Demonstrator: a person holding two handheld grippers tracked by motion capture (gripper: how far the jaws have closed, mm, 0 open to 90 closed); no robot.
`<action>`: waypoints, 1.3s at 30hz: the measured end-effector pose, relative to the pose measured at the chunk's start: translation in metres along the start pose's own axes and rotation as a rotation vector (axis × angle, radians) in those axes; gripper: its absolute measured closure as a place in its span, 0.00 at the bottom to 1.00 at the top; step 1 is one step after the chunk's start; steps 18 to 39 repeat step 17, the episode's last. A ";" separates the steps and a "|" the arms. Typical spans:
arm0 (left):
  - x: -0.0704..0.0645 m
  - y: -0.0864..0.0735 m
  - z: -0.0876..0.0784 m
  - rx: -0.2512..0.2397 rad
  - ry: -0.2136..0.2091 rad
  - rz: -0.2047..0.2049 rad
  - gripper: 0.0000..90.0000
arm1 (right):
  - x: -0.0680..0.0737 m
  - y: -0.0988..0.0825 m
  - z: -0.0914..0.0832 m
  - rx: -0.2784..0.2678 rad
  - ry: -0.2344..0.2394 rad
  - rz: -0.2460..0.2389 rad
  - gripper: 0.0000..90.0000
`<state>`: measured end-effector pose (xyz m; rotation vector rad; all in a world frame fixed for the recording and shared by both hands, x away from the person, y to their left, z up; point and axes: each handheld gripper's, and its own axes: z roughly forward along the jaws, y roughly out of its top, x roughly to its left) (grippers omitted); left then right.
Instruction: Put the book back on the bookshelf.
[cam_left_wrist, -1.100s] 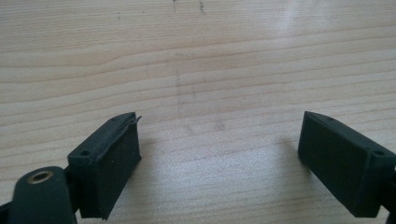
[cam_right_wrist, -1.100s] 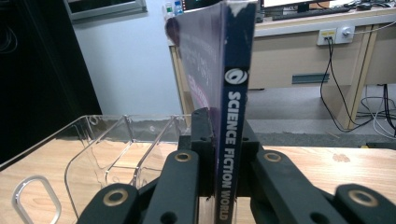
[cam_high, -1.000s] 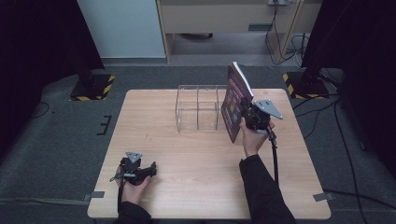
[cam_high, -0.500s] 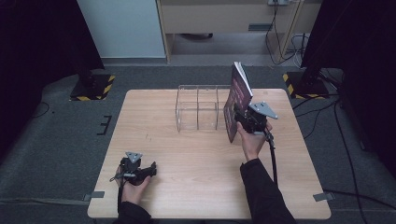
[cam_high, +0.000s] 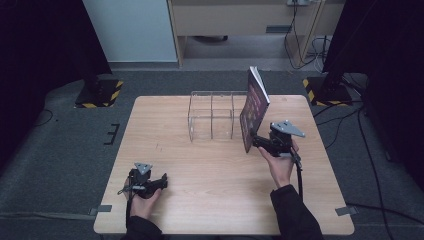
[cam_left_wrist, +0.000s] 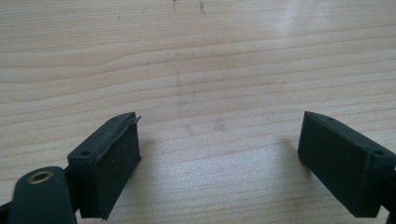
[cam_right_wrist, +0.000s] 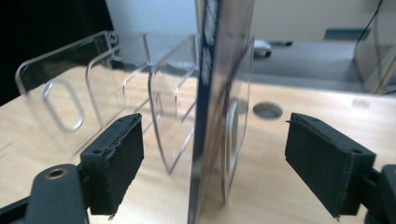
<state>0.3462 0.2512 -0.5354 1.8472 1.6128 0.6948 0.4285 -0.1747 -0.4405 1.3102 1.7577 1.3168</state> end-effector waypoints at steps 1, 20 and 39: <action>0.000 0.000 0.000 0.000 0.000 0.000 0.13 | -0.002 -0.003 -0.003 0.010 0.007 0.000 0.20; 0.000 0.000 0.000 0.006 -0.006 0.006 0.11 | -0.051 -0.084 -0.045 0.262 0.022 -0.049 0.14; 0.000 0.000 0.000 0.006 -0.006 0.006 0.11 | -0.051 -0.084 -0.045 0.262 0.022 -0.049 0.14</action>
